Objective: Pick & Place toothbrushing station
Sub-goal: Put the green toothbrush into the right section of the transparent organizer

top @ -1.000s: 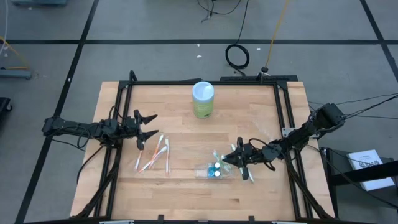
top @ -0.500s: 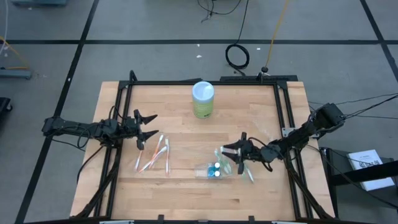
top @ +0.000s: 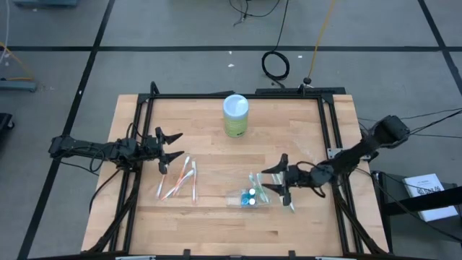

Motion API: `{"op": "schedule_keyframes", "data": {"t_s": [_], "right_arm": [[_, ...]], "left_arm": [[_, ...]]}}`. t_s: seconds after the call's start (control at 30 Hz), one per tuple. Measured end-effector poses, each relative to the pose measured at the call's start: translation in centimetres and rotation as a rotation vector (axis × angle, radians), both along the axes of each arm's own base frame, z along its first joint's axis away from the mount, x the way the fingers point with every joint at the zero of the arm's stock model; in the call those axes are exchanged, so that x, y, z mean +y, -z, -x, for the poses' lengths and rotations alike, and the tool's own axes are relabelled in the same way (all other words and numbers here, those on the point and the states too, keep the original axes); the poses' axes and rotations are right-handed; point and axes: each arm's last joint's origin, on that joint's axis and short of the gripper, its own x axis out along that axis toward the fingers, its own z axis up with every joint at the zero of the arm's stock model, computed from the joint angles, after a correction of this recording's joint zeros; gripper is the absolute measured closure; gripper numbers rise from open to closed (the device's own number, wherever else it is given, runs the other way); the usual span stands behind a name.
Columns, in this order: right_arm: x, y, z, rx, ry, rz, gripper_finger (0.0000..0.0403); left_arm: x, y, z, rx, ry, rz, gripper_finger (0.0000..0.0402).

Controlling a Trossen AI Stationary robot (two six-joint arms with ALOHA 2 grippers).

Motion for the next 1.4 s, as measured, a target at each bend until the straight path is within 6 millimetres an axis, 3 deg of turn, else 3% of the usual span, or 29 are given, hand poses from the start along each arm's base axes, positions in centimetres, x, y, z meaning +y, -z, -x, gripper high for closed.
{"op": "schedule_keyframes", "data": {"t_s": [0.23, 0.57, 0.83, 1.03, 1.2, 1.4], "right_arm": [[-0.9, -1.1, 2.5, 0.125, 0.190, 0.020, 0.0193], [-3.1, 2.4, 4.4, 0.492, 0.321, -0.183, 0.0212], [-4.5, 2.6, 2.6, 0.870, 0.422, -0.268, 0.0213], [-4.8, 2.7, 0.2, 0.997, 0.406, -0.318, 0.0213], [-5.6, 4.1, -0.2, 1.126, 0.387, -0.389, 0.0222], [-5.9, 4.7, -0.6, 1.160, 0.382, -0.433, 0.0239]], "left_arm": [[0.0, 0.0, 0.0, 0.000, 0.000, 0.000, 0.0176], [0.0, 0.0, 0.0, 0.000, 0.000, 0.000, 0.0176], [0.0, 0.0, 0.0, 0.000, 0.000, 0.000, 0.0176], [0.0, 0.0, 0.0, 0.000, 0.000, 0.000, 0.0176], [0.0, 0.0, 0.0, 0.000, 0.000, 0.000, 0.0176], [0.0, 0.0, 0.0, -0.001, 0.000, 0.000, 0.0176]]}}
